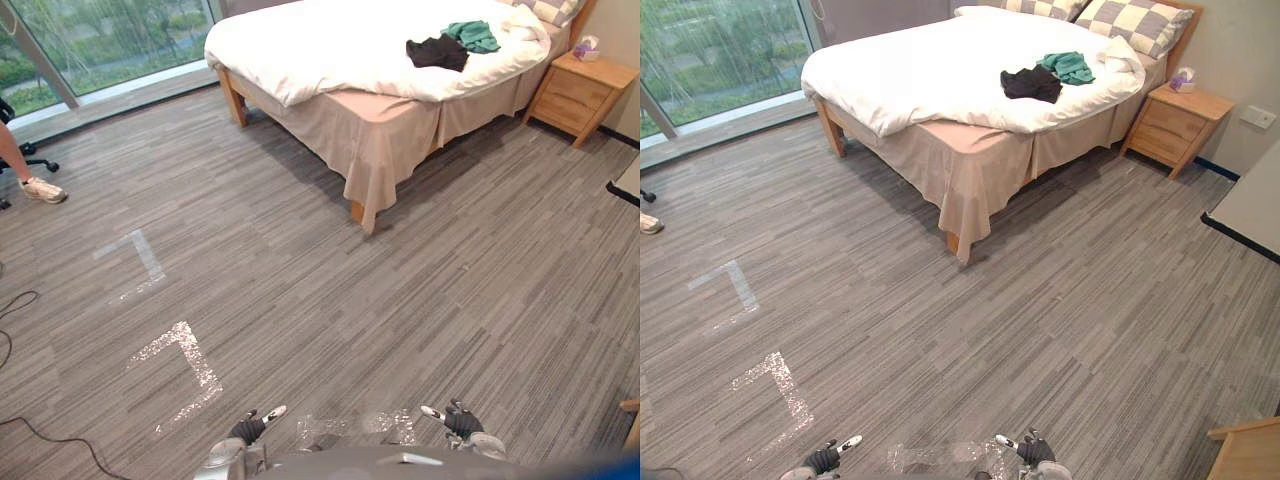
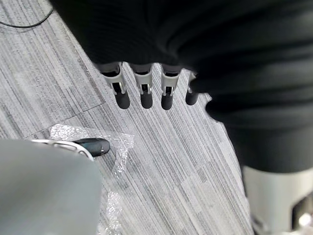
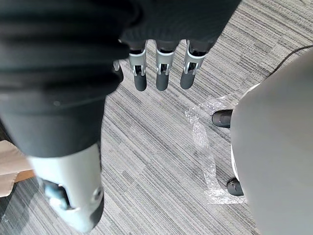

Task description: Tidy the bed and pick cloth on bed and put in laundry

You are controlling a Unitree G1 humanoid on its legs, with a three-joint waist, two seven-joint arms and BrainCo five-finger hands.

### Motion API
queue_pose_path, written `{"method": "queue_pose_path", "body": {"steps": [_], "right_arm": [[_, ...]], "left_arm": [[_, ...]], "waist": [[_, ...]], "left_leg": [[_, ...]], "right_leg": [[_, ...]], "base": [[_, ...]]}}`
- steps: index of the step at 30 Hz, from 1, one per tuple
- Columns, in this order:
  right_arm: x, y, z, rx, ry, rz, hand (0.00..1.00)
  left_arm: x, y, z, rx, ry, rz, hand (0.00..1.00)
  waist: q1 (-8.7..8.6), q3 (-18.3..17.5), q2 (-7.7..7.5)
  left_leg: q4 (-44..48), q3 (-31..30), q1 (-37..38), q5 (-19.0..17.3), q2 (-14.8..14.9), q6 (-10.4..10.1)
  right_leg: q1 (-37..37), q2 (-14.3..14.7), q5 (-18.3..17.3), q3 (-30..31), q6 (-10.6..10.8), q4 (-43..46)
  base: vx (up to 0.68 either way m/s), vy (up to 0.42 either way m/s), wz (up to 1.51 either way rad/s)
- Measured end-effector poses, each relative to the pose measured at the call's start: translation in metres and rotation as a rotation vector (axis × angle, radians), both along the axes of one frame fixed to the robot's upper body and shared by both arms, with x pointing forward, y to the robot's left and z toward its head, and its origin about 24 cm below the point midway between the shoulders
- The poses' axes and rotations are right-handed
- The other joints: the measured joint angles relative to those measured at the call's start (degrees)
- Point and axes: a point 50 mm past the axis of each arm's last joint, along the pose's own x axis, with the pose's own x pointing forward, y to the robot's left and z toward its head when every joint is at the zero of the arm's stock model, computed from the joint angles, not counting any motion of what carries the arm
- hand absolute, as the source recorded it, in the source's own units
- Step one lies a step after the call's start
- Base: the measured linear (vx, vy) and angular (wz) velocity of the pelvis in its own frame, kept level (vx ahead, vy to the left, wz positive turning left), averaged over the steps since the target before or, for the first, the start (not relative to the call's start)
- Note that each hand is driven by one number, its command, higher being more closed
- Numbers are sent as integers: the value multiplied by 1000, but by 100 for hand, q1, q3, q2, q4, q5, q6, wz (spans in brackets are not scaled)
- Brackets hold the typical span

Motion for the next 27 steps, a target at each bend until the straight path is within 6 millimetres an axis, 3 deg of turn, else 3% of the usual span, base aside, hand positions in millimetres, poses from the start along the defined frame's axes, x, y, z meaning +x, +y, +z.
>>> {"method": "queue_pose_path", "body": {"steps": [2,4,5,7,9,11,14,15,17,18,19,20,22,25,26,27], "right_arm": [[2,-2,1,-6,-3,-22,0],[9,-7,4,-17,-31,-55,0],[11,-8,5,-17,-43,-82,0],[18,-5,7,1,-64,-129,0],[14,-2,6,25,-60,-177,0],[12,-3,6,35,-62,-215,0],[15,-14,10,48,-106,-309,0],[18,-17,12,48,-130,-324,0],[19,-16,13,50,-141,-318,0],[17,-13,12,56,-138,-320,0],[20,-16,14,46,-153,-311,0],[20,-16,14,37,-163,-304,0],[21,-18,16,27,-171,-296,0],[21,-19,16,0,-166,-243,0],[22,-18,16,-15,-164,-202,0],[22,-16,16,-19,-164,-177,0]], "left_arm": [[2,-1,0,-1,-3,-2,0],[8,-3,1,3,-12,-13,0],[12,0,2,13,-19,-22,0],[20,7,6,49,-32,-39,0],[25,5,6,44,-35,-44,0],[30,-9,5,9,-40,-50,0],[38,-19,6,-15,-43,-58,0],[39,-22,6,-23,-45,-55,0],[38,-20,6,-11,-43,-66,0],[36,-18,5,-1,-40,-65,0],[32,-20,4,-8,-31,-57,0],[33,-22,5,-10,-45,-70,0],[37,-30,6,-22,-75,-73,0],[46,-37,10,-36,-134,-39,0],[51,-40,13,-57,-176,10,0],[53,-40,15,-58,-192,24,0]], "waist": [[0,53,17],[1,225,74],[-10,336,21],[-92,533,-161],[-160,536,-304],[-161,541,-291],[-334,689,-26],[-365,739,77],[-337,757,23],[-324,769,-39],[-326,751,19],[-361,691,21],[-448,652,72],[-452,624,175],[-420,616,205],[-409,620,204]], "left_leg": [[2,89,18,-20,23,-8],[5,285,80,-95,77,77],[49,432,82,-136,61,86],[267,567,80,-260,-22,125],[388,628,123,-368,-34,117],[581,669,75,-535,59,30],[802,710,89,-780,537,-200],[858,754,147,-851,797,-328],[872,879,384,-910,1044,-581],[870,1010,652,-1002,1171,-741],[885,1109,769,-949,1294,-721],[911,1216,813,-672,1369,-695],[1207,1194,833,-261,1571,-636],[3540,426,-153,216,2206,-443],[5131,-65,-816,187,2373,-550],[5824,-277,-1140,47,2347,-628]], "right_leg": [[-164,-6,-120,95,-11,299],[-795,-61,-539,241,99,1589],[-1402,-183,-723,271,201,2731],[-2005,-490,-794,158,205,3935],[-2017,-676,-982,-128,129,4037],[-1942,-669,-1043,-210,98,3599],[-1980,-651,-1028,-494,93,2965],[-2157,-661,-897,-497,91,2846],[-2277,-749,-464,-478,168,2418],[-2218,-824,-115,-609,-71,2511],[-2242,-726,-328,-646,-110,2777],[-2428,-718,-840,-630,-173,3279],[-2381,-595,-1291,-660,-348,3548],[-1928,-242,-1574,-598,-474,3227],[-1479,-14,-1585,-494,-527,2850],[-1187,79,-1576,-424,-580,2586]], "base": [[-19,-10,-25],[-47,16,-53],[-93,29,-58],[-91,16,-36],[22,-24,-25],[69,-64,-39],[156,-165,-17],[251,-236,-17],[376,-357,-26],[406,-358,-27],[402,-320,-21],[407,-315,-10],[415,-359,-12],[468,-361,-20],[432,-239,-43],[435,-196,-49]]}}
